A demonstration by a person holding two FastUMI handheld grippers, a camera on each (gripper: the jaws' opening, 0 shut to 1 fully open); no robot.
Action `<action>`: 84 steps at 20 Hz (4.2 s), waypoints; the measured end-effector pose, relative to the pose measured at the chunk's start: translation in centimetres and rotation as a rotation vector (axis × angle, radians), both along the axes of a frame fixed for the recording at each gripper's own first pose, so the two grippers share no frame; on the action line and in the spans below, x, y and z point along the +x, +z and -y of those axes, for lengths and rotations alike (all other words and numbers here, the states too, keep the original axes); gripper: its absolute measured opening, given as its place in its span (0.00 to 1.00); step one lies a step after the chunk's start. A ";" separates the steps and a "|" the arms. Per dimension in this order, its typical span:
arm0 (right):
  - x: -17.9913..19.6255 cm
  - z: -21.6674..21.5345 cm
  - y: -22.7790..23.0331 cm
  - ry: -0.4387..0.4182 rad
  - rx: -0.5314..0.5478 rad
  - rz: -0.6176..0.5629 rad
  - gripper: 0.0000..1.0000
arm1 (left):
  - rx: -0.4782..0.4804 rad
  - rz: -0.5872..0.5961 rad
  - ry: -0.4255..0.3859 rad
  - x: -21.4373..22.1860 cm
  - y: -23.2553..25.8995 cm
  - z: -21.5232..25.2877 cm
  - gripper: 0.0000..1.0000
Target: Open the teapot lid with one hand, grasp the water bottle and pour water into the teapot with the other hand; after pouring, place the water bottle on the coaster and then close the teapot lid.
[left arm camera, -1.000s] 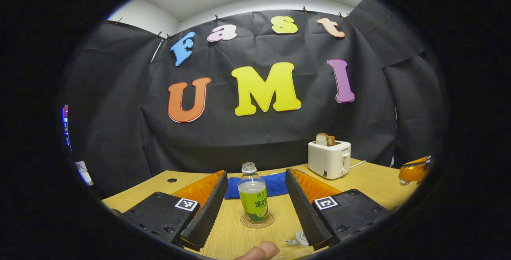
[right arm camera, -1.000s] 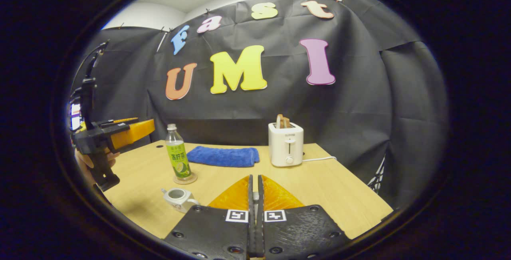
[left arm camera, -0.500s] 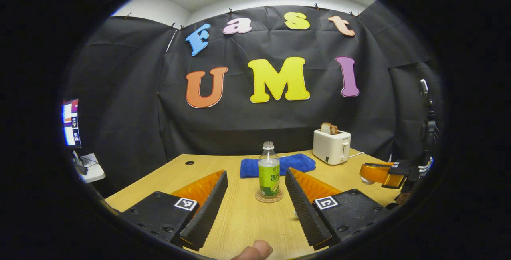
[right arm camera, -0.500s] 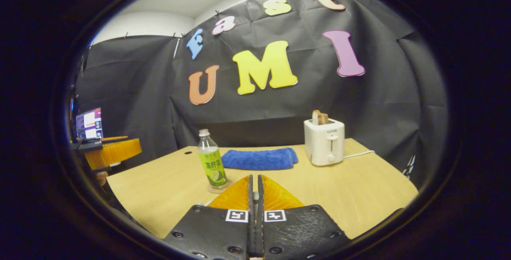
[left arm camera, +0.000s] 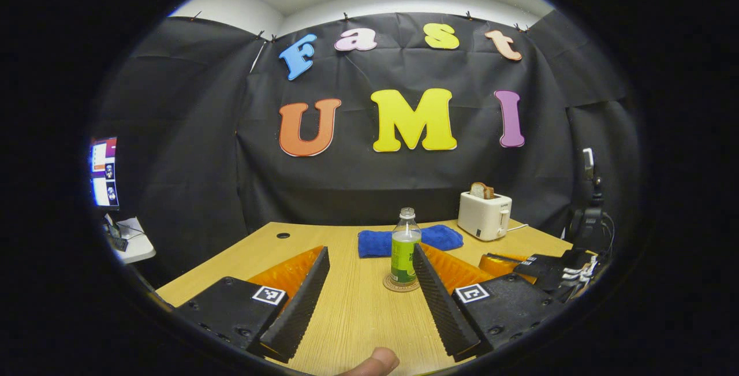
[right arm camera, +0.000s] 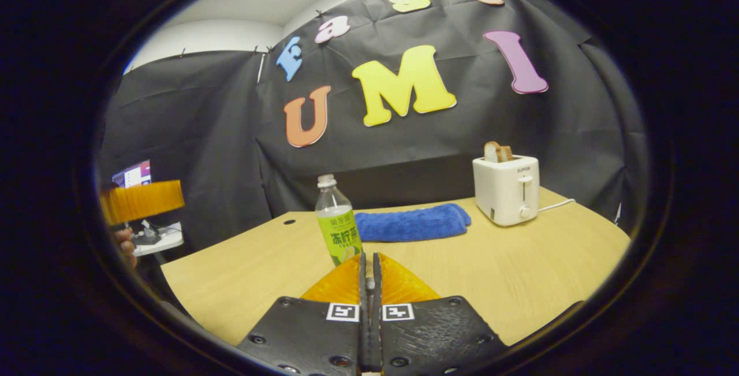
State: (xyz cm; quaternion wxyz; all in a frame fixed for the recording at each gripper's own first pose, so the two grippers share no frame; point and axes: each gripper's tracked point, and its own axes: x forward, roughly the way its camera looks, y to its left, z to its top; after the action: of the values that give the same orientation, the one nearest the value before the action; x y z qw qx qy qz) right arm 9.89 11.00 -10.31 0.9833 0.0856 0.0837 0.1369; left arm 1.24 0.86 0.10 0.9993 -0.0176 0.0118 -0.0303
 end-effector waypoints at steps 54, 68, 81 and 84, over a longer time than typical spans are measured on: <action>-9.6 15.9 9.4 -0.289 -0.156 0.144 0.92 | 0.102 0.030 -0.004 -1.5 0.1 4.4 0.91; -11.0 18.4 8.7 -0.313 -0.127 0.128 0.92 | 0.088 0.026 0.012 -1.5 -0.8 6.3 0.92; -10.7 18.3 7.5 -0.311 -0.132 0.100 0.92 | 0.054 0.016 -0.004 -1.4 -0.9 6.8 0.91; -10.5 18.4 7.4 -0.312 -0.128 0.095 0.92 | 0.058 0.010 -0.011 -1.3 -1.3 7.0 0.91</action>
State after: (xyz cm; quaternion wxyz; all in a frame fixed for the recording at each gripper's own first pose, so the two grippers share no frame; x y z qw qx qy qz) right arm -0.58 -7.41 -2.93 0.9989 0.0280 0.0314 -0.0190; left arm -0.05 -6.14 -1.15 0.9993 0.0117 0.0076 -0.0354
